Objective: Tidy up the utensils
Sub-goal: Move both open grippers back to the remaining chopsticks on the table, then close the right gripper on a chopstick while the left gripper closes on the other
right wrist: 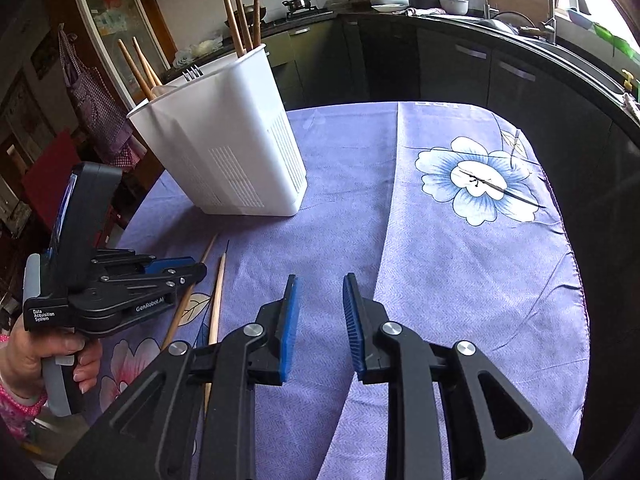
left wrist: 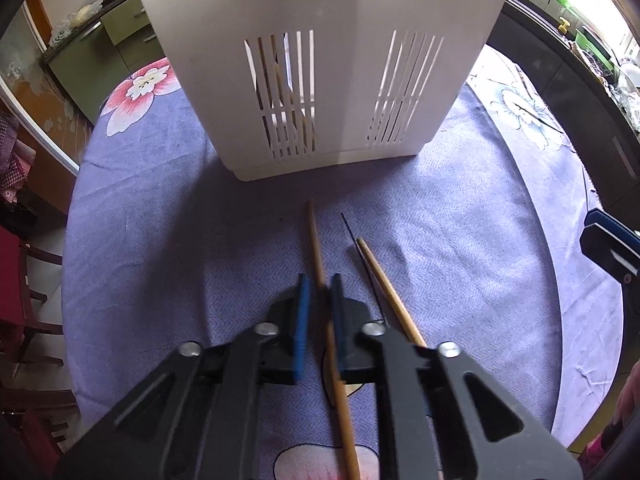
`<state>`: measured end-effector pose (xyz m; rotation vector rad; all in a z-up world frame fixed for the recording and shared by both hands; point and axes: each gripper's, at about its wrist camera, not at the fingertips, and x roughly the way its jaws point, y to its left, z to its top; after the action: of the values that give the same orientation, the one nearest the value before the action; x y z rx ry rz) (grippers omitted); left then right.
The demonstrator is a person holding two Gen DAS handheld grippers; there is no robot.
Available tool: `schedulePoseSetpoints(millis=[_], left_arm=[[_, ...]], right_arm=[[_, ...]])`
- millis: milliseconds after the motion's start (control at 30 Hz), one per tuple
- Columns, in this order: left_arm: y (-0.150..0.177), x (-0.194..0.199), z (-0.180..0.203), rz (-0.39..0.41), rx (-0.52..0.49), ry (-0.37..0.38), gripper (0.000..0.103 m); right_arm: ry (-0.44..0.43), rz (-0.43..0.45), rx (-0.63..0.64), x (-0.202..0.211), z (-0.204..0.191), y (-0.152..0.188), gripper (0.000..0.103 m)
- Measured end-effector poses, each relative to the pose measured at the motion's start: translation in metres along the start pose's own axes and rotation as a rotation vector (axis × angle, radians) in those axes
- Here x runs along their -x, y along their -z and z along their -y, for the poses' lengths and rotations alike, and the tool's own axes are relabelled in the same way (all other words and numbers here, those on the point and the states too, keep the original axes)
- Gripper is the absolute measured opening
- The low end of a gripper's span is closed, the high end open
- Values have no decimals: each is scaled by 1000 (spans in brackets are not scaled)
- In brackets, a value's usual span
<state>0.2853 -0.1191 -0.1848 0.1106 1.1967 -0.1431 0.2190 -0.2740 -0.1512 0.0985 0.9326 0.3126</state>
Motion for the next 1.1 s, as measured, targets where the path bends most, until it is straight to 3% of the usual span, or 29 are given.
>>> schedulePoseSetpoints(millis=[200, 267, 600, 867, 1100], left_arm=[[6, 9, -16, 16, 28, 25, 6], [10, 21, -26, 45, 37, 25, 6], [39, 89, -58, 204, 59, 27, 6], [60, 129, -72, 295, 61, 36, 6], [76, 143, -83, 313, 68, 66, 6]], right_arm=[[12, -24, 14, -9, -5, 1, 23], [15, -43, 36, -15, -10, 1, 30], [-59, -103, 178, -58, -74, -3, 30], [-13, -149, 221, -98, -102, -12, 30], [57, -159, 246, -118, -110, -15, 31]])
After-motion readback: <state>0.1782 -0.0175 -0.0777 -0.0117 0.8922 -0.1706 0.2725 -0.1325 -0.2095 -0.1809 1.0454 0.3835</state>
